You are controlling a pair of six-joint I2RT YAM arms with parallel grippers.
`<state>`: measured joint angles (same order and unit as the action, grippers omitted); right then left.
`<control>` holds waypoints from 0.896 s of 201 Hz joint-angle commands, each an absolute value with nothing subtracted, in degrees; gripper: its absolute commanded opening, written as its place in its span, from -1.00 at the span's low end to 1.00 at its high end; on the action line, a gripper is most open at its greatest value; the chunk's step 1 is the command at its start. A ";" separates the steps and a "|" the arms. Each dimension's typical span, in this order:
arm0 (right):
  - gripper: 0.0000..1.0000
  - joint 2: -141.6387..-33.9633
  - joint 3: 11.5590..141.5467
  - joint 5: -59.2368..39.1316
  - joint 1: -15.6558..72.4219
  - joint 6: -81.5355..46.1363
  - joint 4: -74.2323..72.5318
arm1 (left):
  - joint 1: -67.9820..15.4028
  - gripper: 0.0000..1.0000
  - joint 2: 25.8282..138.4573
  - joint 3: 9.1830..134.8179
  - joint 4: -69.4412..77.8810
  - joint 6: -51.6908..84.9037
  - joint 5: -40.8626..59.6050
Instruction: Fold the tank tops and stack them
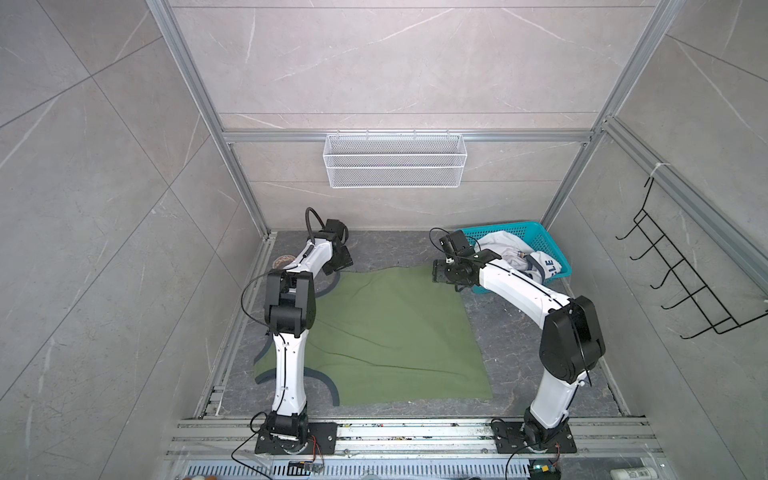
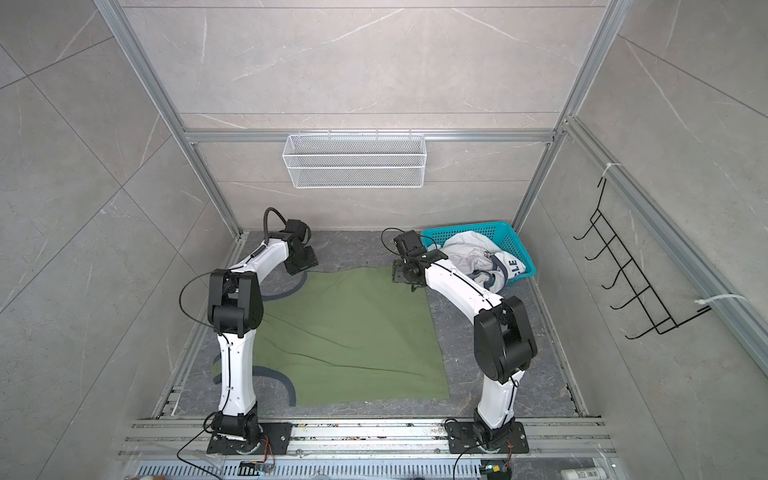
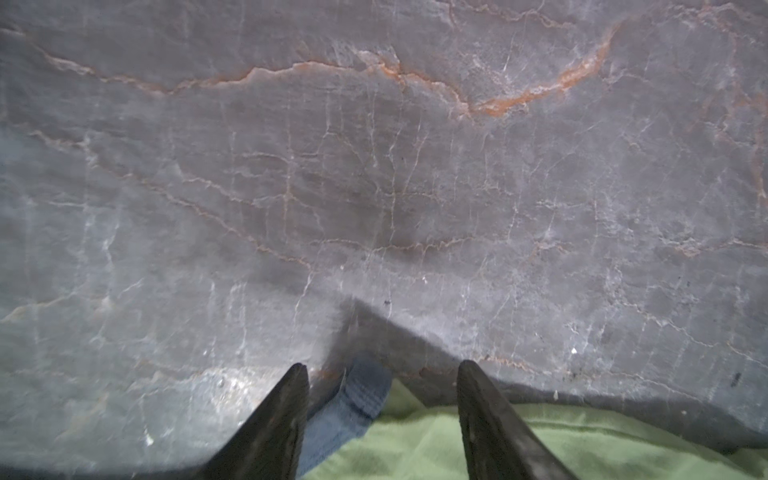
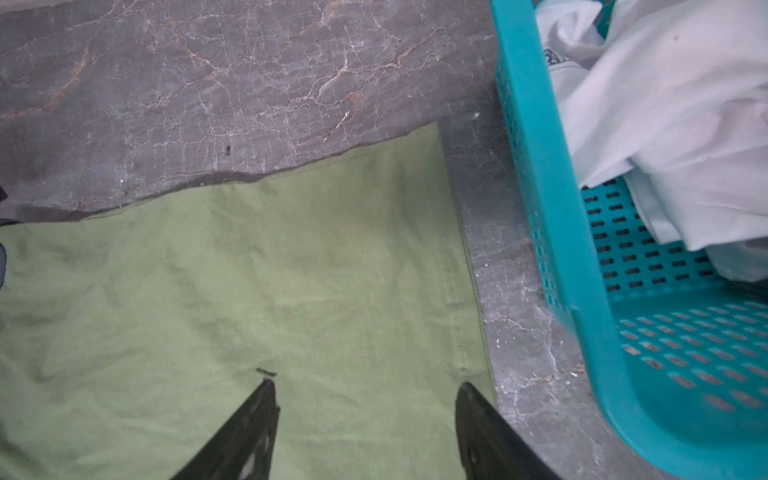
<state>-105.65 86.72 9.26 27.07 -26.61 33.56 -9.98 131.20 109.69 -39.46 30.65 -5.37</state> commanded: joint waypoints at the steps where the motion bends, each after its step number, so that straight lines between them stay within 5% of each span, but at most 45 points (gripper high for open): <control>1: 0.38 -107.70 88.94 10.54 26.61 -24.88 32.41 | -9.76 0.14 132.23 111.60 -41.75 31.19 -4.24; 45: 0.39 -111.11 91.17 12.10 25.83 -24.28 31.63 | -9.70 0.03 133.14 111.93 -41.77 32.12 -3.08; 180: 0.41 -125.31 105.41 14.43 23.81 -22.94 34.11 | -6.96 -0.84 129.00 108.50 -41.49 32.82 -5.30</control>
